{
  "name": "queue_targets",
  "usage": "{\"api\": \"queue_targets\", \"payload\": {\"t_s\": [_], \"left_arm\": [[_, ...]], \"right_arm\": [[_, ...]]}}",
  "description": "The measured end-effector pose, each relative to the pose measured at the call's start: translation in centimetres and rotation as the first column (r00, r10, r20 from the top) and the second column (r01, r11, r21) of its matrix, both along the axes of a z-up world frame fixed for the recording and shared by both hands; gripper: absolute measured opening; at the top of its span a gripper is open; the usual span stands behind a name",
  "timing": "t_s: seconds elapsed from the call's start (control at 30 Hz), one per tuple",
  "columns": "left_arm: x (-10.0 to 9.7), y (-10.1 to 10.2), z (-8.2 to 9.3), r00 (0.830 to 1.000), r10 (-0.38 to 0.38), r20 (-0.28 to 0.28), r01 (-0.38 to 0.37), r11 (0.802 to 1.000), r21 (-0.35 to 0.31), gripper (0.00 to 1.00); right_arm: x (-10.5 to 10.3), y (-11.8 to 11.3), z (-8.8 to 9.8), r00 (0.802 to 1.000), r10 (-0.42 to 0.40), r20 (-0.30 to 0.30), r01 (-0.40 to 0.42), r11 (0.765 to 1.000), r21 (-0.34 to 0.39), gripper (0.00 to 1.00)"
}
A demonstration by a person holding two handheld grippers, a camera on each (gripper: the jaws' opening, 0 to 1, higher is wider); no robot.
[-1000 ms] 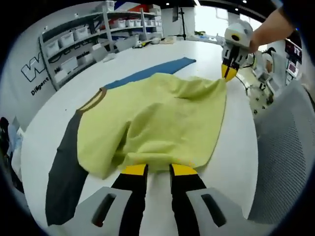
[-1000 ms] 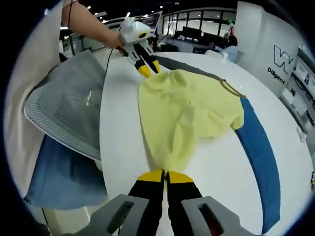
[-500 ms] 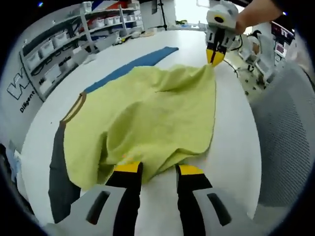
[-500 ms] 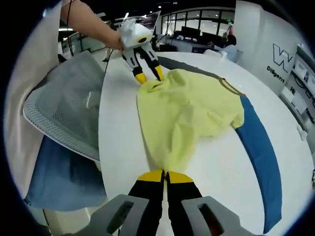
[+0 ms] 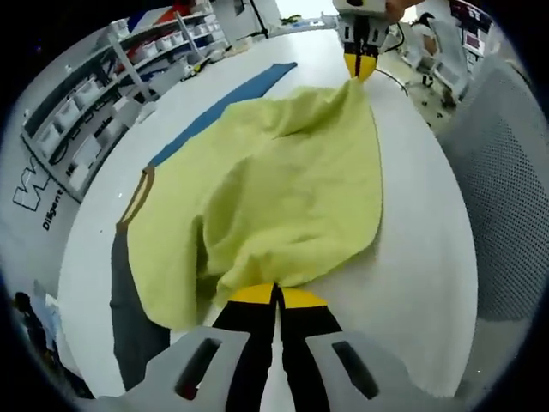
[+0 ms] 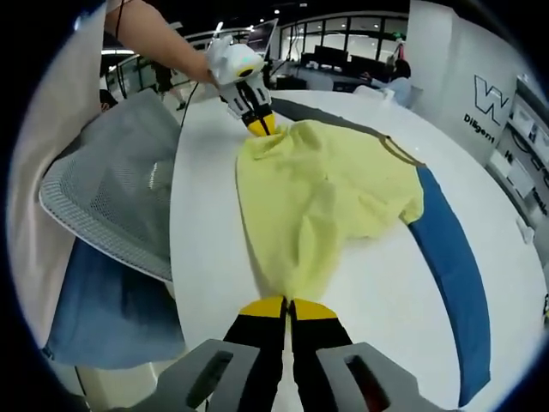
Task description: Fold the garment on the visible template until the final outline fits inside the template.
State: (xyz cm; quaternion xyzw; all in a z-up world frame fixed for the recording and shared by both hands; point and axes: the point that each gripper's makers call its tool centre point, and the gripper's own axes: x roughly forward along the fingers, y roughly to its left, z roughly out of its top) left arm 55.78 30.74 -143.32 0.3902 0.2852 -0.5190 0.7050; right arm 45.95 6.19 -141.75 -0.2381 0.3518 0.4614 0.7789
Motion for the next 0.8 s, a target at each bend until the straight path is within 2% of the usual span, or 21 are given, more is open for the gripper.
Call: {"api": "queue_targets", "payload": {"t_s": [0.13, 0.23, 0.33, 0.4, 0.53, 0.67, 0.8], "left_arm": [[-1.3, 1.9, 1.8, 0.998, 0.044, -0.052, -0.045, 0.999, -0.021, 0.00], [-2.8, 4.0, 3.1, 0.997, 0.056, -0.061, -0.058, 0.998, -0.023, 0.00], [-4.4, 5.6, 3.6, 0.990, 0.096, -0.104, -0.099, 0.995, -0.023, 0.00], [-5.2, 6.2, 3.8, 0.989, 0.106, -0.103, -0.109, 0.994, -0.021, 0.00], [-7.0, 6.8, 3.0, 0.981, 0.130, -0.142, -0.133, 0.991, -0.013, 0.00], [-9.2, 7.3, 1.9, 0.969, 0.165, -0.182, -0.171, 0.985, -0.015, 0.00], [-11.8, 7.8, 0.8, 0.958, 0.181, -0.223, -0.186, 0.982, -0.003, 0.00]], "right_arm": [[0.0, 0.1, 0.3, 1.000, 0.009, 0.009, -0.009, 1.000, -0.006, 0.00], [0.0, 0.3, 0.8, 1.000, 0.018, 0.018, -0.018, 1.000, -0.008, 0.00], [-0.2, 0.5, 0.9, 0.999, 0.028, 0.021, -0.028, 1.000, -0.010, 0.00], [-0.4, 0.7, 0.7, 0.999, 0.033, 0.019, -0.033, 0.999, -0.011, 0.00], [-1.0, 1.4, 0.6, 0.999, 0.048, 0.011, -0.047, 0.999, -0.015, 0.00], [-2.3, 2.1, -0.1, 0.995, 0.096, 0.003, -0.096, 0.995, -0.042, 0.00], [-3.6, 2.1, -1.3, 0.989, 0.151, -0.008, -0.151, 0.982, -0.112, 0.00]]}}
